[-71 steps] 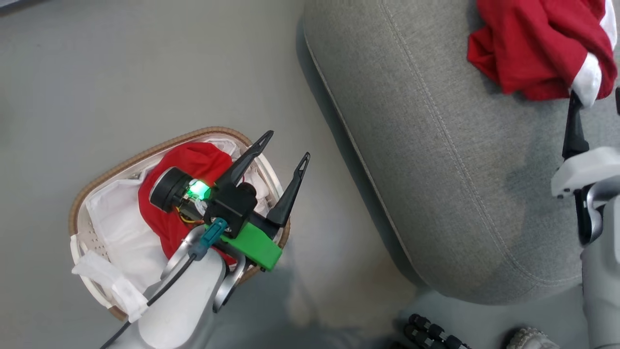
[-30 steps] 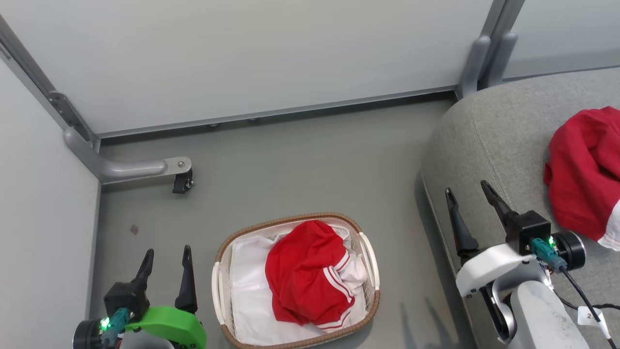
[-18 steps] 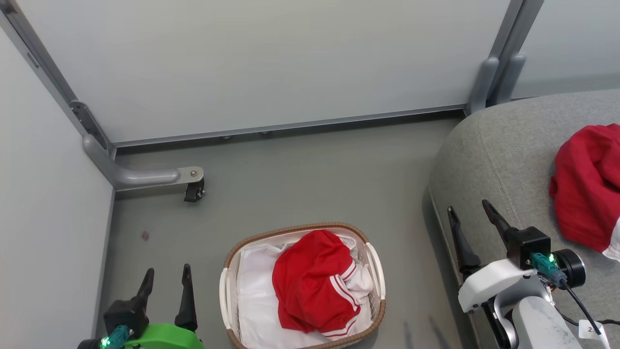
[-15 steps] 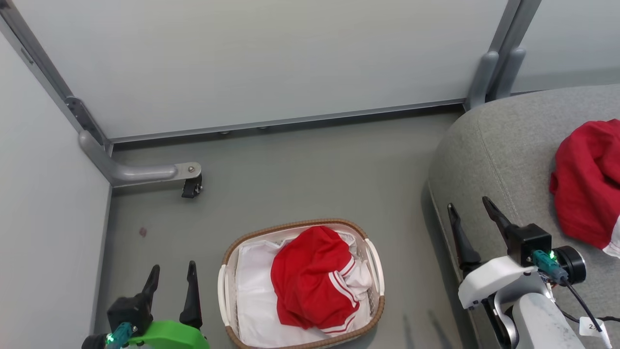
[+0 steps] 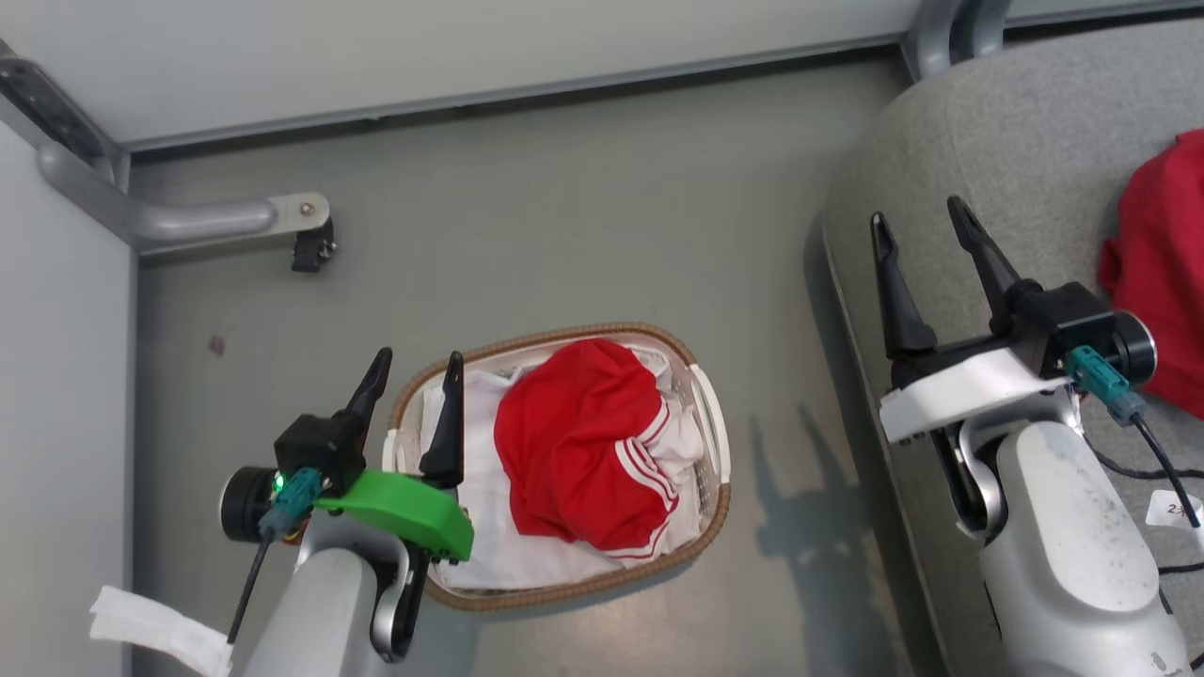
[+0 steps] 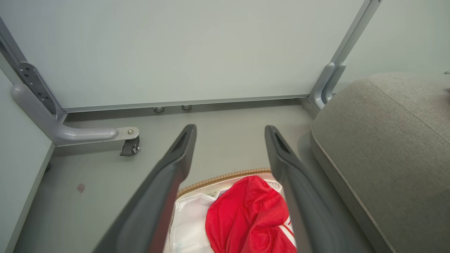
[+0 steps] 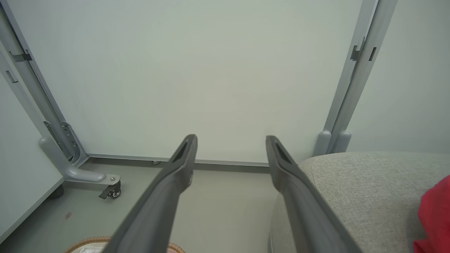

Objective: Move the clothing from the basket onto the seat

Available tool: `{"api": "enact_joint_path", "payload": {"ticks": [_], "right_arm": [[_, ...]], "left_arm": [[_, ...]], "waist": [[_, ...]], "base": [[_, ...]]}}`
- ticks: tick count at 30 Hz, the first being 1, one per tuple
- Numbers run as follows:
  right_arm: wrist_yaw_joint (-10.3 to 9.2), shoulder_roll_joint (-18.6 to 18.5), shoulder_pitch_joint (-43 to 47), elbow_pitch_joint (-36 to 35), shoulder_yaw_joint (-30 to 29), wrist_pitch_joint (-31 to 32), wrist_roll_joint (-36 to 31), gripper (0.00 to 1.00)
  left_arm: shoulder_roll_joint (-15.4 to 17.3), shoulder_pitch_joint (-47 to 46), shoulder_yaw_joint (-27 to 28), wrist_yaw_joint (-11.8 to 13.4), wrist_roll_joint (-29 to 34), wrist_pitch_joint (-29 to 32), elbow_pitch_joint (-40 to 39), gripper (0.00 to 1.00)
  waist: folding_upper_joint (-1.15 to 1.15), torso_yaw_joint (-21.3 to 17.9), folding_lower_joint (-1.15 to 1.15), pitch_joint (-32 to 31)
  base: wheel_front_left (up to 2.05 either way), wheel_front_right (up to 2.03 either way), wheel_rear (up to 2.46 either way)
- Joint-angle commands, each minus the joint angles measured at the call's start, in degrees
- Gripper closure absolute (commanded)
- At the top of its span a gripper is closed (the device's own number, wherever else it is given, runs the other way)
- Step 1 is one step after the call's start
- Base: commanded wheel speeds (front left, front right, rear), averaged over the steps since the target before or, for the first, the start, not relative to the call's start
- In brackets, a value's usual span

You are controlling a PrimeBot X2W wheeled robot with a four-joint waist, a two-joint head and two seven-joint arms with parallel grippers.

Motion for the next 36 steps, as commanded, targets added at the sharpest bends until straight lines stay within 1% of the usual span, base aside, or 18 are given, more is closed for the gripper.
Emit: {"api": "enact_joint_path", "payload": {"ticks": [1,6,8,14,19,23,27,32,36], "right_arm": [[-0.08,-0.17,-1.54,-0.89,0.31,-0.01,0.36,0.0],[-0.08,-0.17,-5.45,-3.72,1.33,-0.01,1.11,0.0],[-0.08,-0.2,-6.89,-4.89,1.41,-0.01,0.6,0.0],[-0.08,-0.14,-9.85,-7.8,1.61,-0.01,1.93,0.0],[-0.08,-0.14,-11.36,-9.31,2.41,-0.01,2.63,0.0],[-0.08,-0.12,-12.15,-10.37,2.54,-0.01,3.75,0.0],[-0.08,-0.15,-12.64,-11.35,2.96,-0.01,4.18,0.0],[-0.08,-0.15,-13.4,-13.16,3.35,-0.01,3.71,0.0],[-0.08,-0.15,-14.43,-14.74,3.92,-0.01,3.38,0.0]], "left_arm": [[0.16,-2.41,-0.86,-0.18,-0.29,0.02,0.78,0.0],[0.35,-8.37,-5.73,-0.17,-1.8,0.02,4.9,0.0],[1.23,-10.88,-8.04,-0.18,-2.84,0.01,6.68,0.0],[3.7,-17.35,-13.3,-0.19,-5.41,0.01,11.73,0.0],[5.39,-20.9,-17.98,-0.19,-8.94,0.01,15.55,0.0],[6.52,-23.43,-23.53,-0.2,-12.57,0.01,20.34,0.0],[7.12,-25.9,-28.51,-0.2,-16.57,0.22,25.84,0.0],[8.5,-29.01,-34.1,-0.2,-20.29,0.81,29.56,0.0],[8.99,-32.21,-37.05,-0.2,-22.65,1.25,31.89,0.0]], "waist": [[0.0,-3.27,0.0,7.98],[0.0,-5.51,0.0,14.28],[0.0,-6.4,0.0,16.63],[0.0,-8.73,0.0,22.77],[0.0,-10.33,0.0,26.32],[0.0,-11.22,0.0,28.75],[0.0,-11.8,0.0,30.45],[0.0,-12.02,0.0,32.73],[0.0,-12.05,0.0,34.63]], "base": [[0.0,0.0,0.0],[0.0,0.0,0.0],[0.0,0.0,0.0],[0.0,0.0,0.0],[0.0,0.0,0.0],[0.0,0.0,0.0],[0.0,0.0,0.0],[0.0,0.0,0.0],[0.0,0.0,0.0]]}}
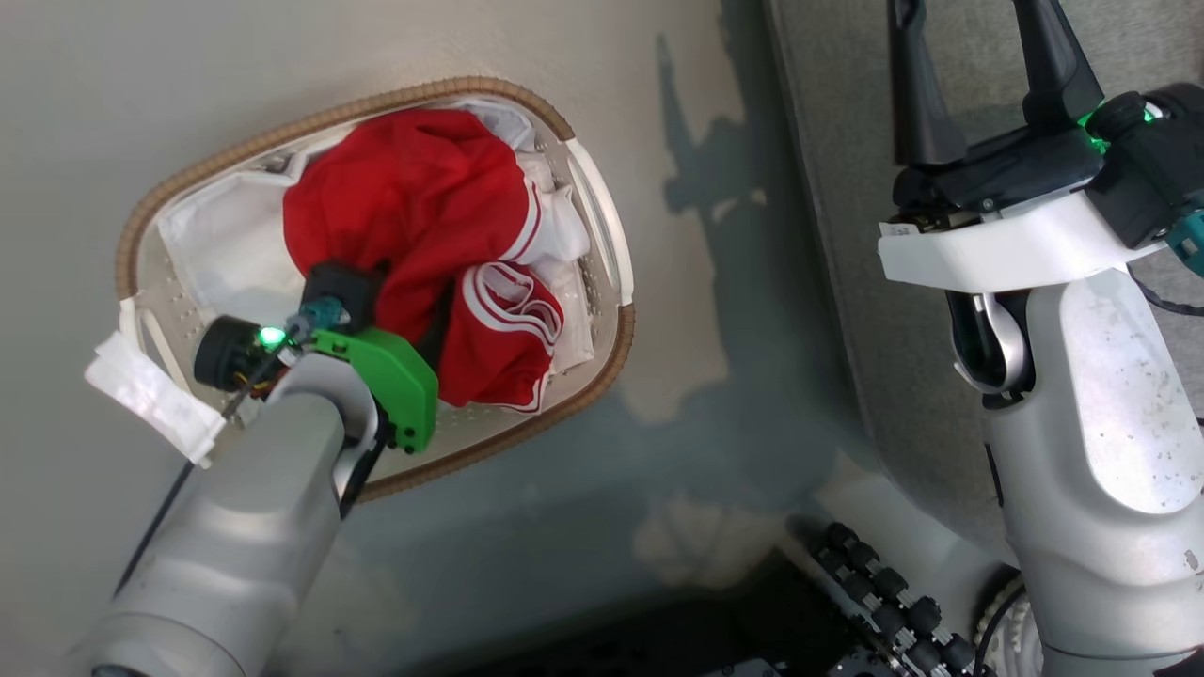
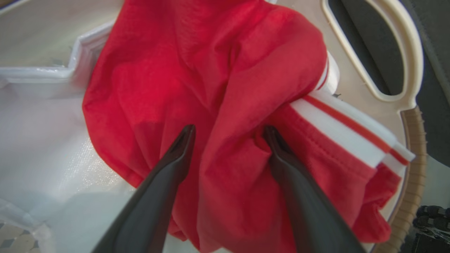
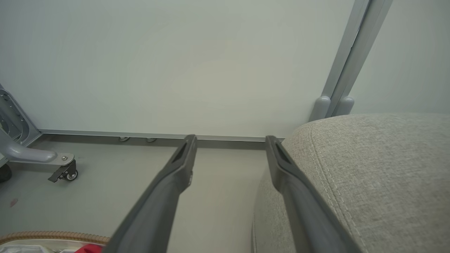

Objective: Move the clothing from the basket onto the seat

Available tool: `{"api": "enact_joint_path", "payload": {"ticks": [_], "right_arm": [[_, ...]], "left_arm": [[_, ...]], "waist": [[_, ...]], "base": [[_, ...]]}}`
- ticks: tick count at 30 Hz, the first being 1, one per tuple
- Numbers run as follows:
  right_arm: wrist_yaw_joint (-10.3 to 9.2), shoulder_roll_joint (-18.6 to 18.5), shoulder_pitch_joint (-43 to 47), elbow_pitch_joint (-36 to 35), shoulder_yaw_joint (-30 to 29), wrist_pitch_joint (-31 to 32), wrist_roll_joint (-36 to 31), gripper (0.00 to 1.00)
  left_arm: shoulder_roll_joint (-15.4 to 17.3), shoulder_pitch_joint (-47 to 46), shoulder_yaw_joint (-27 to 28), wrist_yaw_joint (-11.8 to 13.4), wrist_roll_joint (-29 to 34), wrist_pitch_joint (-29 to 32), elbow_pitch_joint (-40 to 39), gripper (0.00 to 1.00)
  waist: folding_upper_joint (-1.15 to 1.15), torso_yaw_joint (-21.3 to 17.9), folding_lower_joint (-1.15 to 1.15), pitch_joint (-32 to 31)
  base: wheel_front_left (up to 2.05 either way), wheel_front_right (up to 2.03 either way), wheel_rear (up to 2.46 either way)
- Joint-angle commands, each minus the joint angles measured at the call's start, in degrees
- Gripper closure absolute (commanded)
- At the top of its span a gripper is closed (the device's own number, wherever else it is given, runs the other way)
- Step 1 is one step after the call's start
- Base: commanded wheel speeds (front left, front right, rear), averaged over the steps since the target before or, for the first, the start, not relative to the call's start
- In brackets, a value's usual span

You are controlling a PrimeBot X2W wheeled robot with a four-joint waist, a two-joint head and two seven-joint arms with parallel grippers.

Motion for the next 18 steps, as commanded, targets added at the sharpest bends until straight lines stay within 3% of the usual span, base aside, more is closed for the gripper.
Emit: {"api": "enact_joint_path", "payload": {"ticks": [1,6,7,8,9,18], "right_arm": [[-0.08,-0.13,-1.0,-0.68,0.23,-0.01,-0.16,0.0],[-0.08,-0.14,-2.11,-1.82,1.27,-0.01,-0.83,0.0],[-0.08,-0.14,-1.98,-2.04,1.3,-0.01,-1.0,0.0],[-0.08,-0.14,-1.84,-2.19,1.29,-0.01,-1.05,0.0],[-0.08,-0.15,-1.62,-2.23,1.25,-0.01,-1.14,0.0],[-0.08,-0.15,0.09,0.07,2.01,-0.01,-1.13,0.0]], "left_arm": [[0.46,-2.17,-0.86,-0.14,-0.83,0.28,0.75,0.0],[0.88,-5.3,-3.62,-0.14,-3.61,0.67,2.51,0.0],[0.85,-5.96,-5.14,-0.14,-4.72,1.44,3.13,0.43],[0.88,-6.46,-5.79,-0.13,-5.41,1.49,3.37,0.68],[0.89,-6.74,-6.22,-0.13,-5.99,1.4,3.57,1.0],[0.79,-4.87,-9.13,-0.13,-11.13,-0.31,4.61,1.0]], "waist": [[0.0,-0.66,-0.01,2.26],[0.0,-1.16,-0.01,4.0],[0.0,-1.26,-0.01,4.04],[0.0,-1.35,-0.01,3.99],[0.0,-1.39,-0.01,3.94],[0.0,-2.07,-0.01,0.68]], "base": [[0.0,0.0,0.0],[0.0,0.0,0.0],[0.0,0.0,0.0],[0.0,0.0,0.0],[0.0,0.0,0.0],[0.0,0.0,0.0]]}}
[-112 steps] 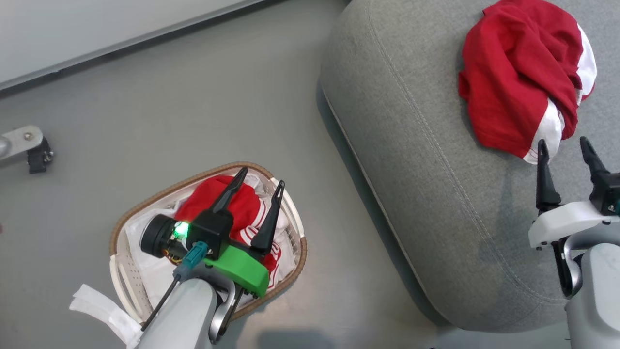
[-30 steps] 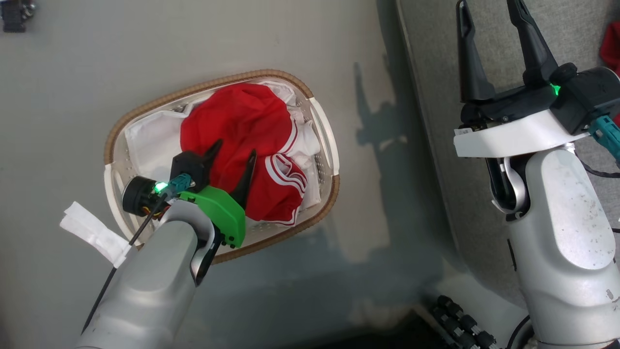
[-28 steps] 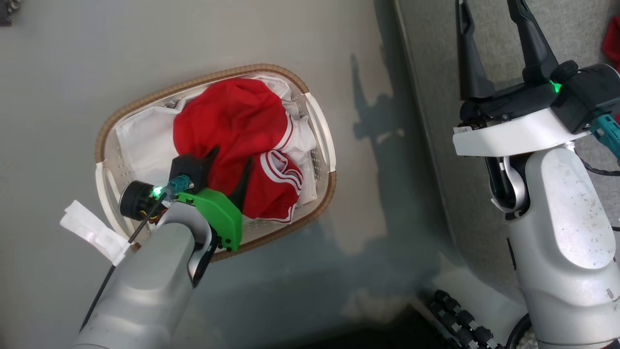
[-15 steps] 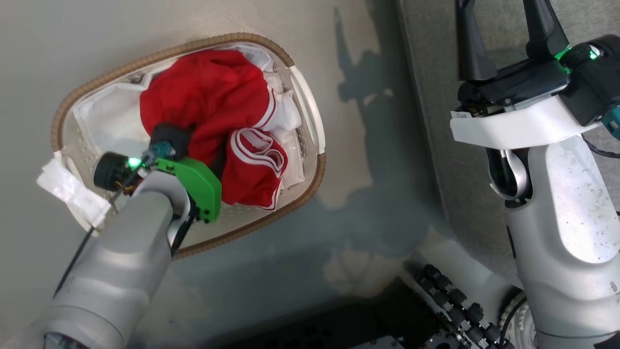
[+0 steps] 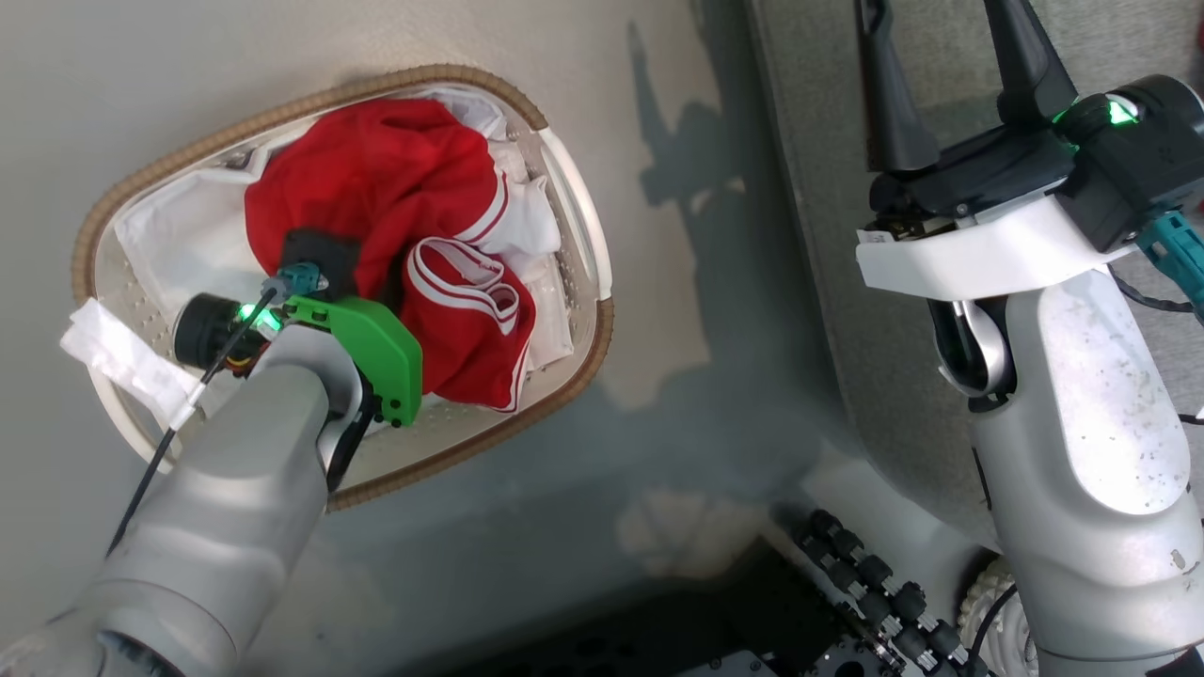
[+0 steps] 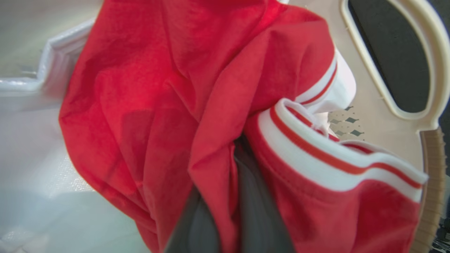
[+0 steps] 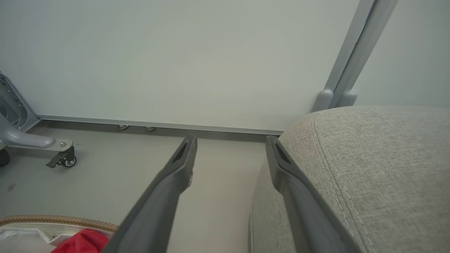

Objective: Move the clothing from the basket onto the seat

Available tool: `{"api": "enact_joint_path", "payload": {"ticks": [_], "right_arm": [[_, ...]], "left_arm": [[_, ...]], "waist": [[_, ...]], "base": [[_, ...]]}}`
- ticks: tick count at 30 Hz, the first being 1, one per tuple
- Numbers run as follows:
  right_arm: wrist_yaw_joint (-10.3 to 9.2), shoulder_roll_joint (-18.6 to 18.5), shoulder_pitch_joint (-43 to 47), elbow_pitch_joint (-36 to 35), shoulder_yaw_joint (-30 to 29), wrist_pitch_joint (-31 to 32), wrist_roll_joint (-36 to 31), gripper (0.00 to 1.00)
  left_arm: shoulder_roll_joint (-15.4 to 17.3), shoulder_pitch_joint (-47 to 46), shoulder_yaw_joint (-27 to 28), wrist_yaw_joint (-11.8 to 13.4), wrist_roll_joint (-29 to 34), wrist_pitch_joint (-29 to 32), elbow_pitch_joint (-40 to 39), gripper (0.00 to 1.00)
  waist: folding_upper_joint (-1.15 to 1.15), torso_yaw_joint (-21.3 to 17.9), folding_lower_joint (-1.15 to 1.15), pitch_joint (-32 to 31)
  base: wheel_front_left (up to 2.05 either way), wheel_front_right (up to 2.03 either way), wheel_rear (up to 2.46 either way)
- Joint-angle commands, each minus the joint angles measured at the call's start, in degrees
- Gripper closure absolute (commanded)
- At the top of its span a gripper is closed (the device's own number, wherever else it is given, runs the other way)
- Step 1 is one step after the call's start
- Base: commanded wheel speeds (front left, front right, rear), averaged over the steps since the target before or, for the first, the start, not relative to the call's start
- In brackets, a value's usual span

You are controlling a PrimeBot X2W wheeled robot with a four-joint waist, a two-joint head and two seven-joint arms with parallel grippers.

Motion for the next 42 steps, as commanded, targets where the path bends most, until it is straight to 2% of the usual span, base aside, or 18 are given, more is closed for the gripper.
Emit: {"api": "enact_joint_path", "payload": {"ticks": [1,6,12,16,23,29,37,42], "right_arm": [[-0.08,-0.18,0.94,0.61,-0.18,-0.01,-0.31,0.0],[-0.08,-0.19,2.81,3.21,0.28,-0.01,-0.52,0.0],[-0.08,-0.2,5.5,6.64,0.82,-0.02,-1.29,0.0],[-0.08,-0.21,7.29,8.49,0.91,-0.01,-1.37,0.0],[-0.08,-0.23,11.37,11.06,0.66,-0.01,-0.74,0.0],[-0.08,-0.23,14.57,12.84,0.29,-0.01,-1.16,0.0],[-0.08,-0.22,19.39,15.05,0.66,-0.01,-1.87,0.0],[-0.08,-0.22,22.78,16.52,0.82,-0.01,-1.87,0.0]], "left_arm": [[0.02,1.48,0.15,-0.13,-0.89,-0.5,-0.03,1.0],[-0.17,5.01,0.91,-0.14,-3.0,-1.06,-1.18,1.0],[0.61,9.89,5.77,-0.14,-0.69,-0.94,-5.49,1.0],[0.61,13.46,10.39,-0.14,2.76,-0.96,-8.75,1.0],[-1.39,21.72,19.94,-0.14,9.66,-0.97,-16.02,1.0],[-2.68,26.99,25.74,-0.14,14.55,-0.97,-22.16,1.0],[-4.42,31.82,31.81,-0.14,19.4,-0.97,-31.01,1.0],[-5.08,33.44,32.98,-0.14,21.16,-0.97,-35.5,1.0]], "waist": [[0.0,0.12,-0.01,-2.26],[0.0,1.27,-0.01,-8.17],[0.0,3.09,-0.01,-15.76],[0.0,4.2,-0.01,-20.65],[0.0,6.83,-0.01,-28.81],[0.0,8.63,-0.01,-34.55],[0.0,10.06,-0.01,-40.63],[0.0,10.89,-0.01,-44.05]], "base": [[0.0,0.0,0.0],[0.0,0.0,0.0],[0.0,0.0,0.0],[0.0,0.0,0.0],[0.0,0.0,0.0],[0.0,0.0,0.0],[0.0,0.0,0.0],[0.0,0.0,0.0]]}}
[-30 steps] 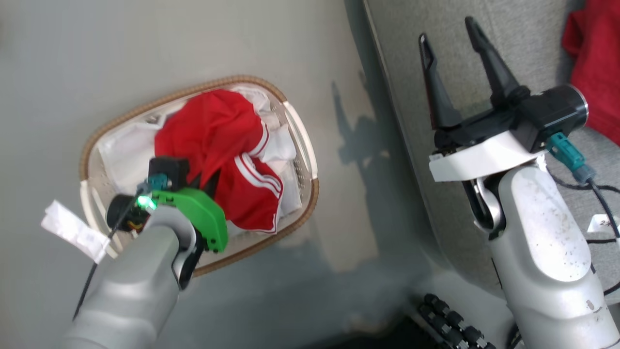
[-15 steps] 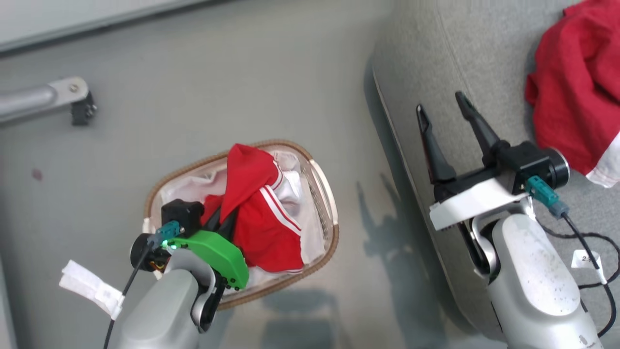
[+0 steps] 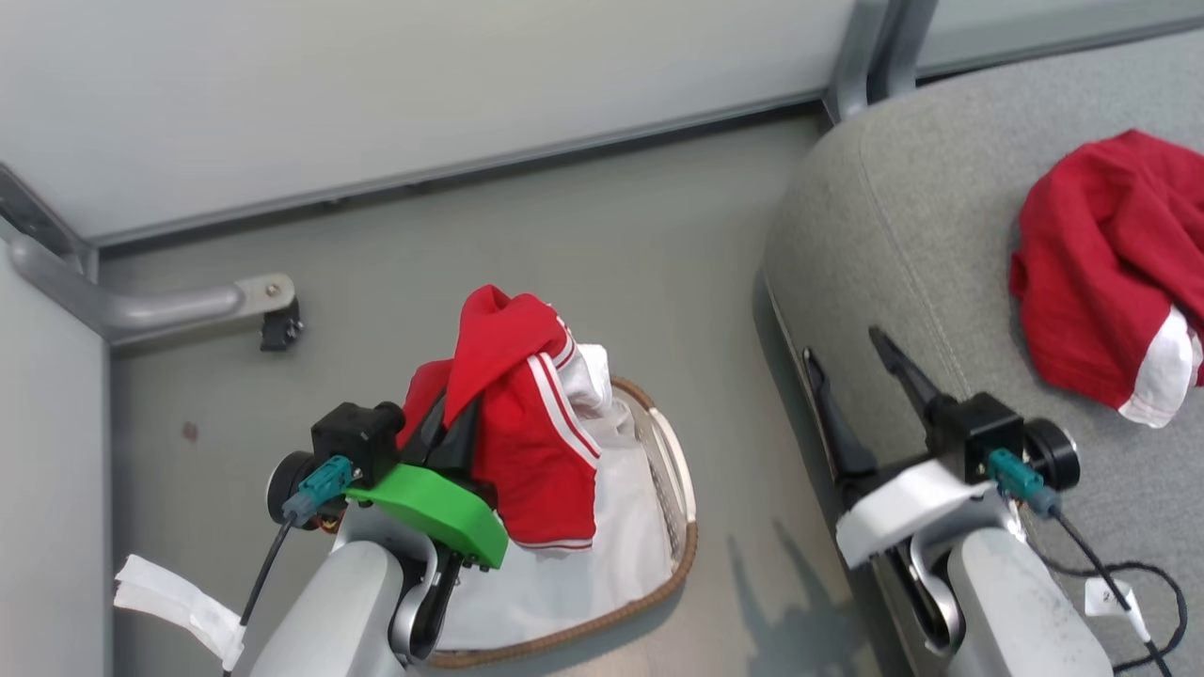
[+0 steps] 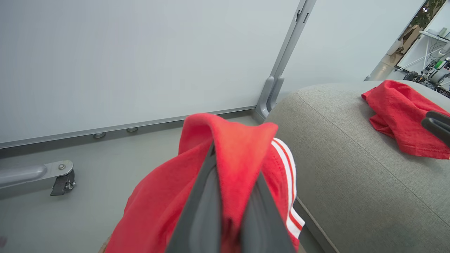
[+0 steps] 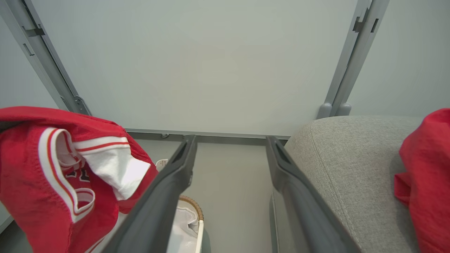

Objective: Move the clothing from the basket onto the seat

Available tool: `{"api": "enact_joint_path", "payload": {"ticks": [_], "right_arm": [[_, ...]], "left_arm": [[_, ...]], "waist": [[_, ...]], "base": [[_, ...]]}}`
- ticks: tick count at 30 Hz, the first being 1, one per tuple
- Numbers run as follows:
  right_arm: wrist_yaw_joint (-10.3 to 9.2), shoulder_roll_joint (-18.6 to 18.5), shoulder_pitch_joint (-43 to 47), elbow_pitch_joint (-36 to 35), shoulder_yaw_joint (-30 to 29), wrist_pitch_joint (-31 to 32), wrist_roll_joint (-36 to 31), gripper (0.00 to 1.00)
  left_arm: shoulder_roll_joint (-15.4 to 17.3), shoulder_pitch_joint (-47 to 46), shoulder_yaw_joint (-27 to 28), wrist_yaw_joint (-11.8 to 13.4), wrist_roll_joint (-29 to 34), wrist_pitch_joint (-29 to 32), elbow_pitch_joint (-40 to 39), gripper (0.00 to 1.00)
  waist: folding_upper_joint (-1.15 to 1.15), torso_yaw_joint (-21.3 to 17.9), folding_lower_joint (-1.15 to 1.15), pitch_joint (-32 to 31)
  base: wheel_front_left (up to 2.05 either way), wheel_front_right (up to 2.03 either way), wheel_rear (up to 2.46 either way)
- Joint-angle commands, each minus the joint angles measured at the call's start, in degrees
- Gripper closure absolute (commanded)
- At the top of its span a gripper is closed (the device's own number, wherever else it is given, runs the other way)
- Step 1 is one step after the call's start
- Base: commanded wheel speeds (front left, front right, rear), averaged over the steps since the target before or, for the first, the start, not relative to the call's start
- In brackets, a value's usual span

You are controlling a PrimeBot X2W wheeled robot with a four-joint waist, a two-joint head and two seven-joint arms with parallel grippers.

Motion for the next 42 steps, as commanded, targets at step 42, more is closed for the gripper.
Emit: {"api": "enact_joint_path", "payload": {"ticks": [42], "right_arm": [[-0.08,-0.3,-12.44,18.19,39.03,-0.01,17.31,0.0]], "left_arm": [[-3.02,-1.52,-8.69,-0.14,-1.15,-0.04,-6.94,1.0]], "waist": [[0.0,11.95,0.0,-6.9]], "base": [[0.0,0.0,0.0]]}}
